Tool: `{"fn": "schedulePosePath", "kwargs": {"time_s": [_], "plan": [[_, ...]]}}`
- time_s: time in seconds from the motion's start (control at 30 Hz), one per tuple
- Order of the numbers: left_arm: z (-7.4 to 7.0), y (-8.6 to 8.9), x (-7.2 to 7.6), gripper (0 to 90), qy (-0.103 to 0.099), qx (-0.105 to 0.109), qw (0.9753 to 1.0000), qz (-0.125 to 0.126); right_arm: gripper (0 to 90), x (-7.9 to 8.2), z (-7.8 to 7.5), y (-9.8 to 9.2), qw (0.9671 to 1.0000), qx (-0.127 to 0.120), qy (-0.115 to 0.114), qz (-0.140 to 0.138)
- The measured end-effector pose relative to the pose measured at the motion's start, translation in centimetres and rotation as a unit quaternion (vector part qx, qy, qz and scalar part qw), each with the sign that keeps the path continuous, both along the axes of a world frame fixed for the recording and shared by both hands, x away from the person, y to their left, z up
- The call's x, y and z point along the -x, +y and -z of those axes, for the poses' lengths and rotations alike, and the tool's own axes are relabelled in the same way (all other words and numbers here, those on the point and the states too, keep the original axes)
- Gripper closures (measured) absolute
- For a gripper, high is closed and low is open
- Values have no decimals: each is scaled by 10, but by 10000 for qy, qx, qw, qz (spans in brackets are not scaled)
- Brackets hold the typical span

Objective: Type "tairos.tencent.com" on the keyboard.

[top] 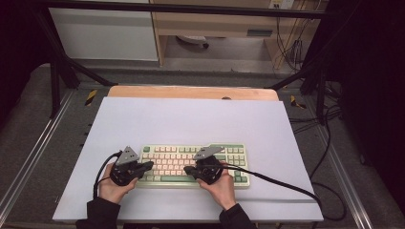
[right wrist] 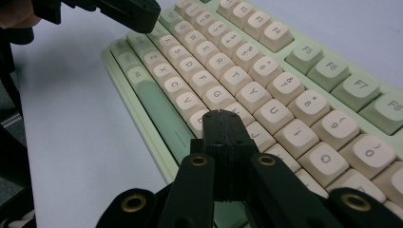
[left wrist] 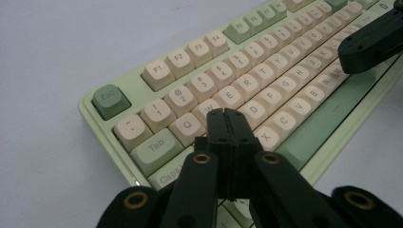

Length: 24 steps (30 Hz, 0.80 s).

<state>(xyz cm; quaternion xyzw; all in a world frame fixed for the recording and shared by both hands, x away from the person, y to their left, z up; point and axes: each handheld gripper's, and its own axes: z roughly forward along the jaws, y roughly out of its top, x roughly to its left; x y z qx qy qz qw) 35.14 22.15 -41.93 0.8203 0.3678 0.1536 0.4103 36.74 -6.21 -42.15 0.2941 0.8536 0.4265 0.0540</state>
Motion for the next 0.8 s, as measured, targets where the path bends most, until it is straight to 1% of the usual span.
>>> {"fn": "schedulePosePath", "kwargs": {"time_s": [0.23,0.33,0.5,0.8], "plan": [[-1,0,0,897,1,7,10000,5,900,-1,-6,-9,10000,22,2,61],[-1,0,0,897,9,21,10000,11,900,-1,-7,-14,9999,-10,-10,119],[-2,-1,1,897,1,22,10000,19,900,-1,-8,-27,9998,-25,-36,207],[-4,-6,2,898,-23,16,10000,72,900,-1,-7,-51,9992,-89,12,401]]}}
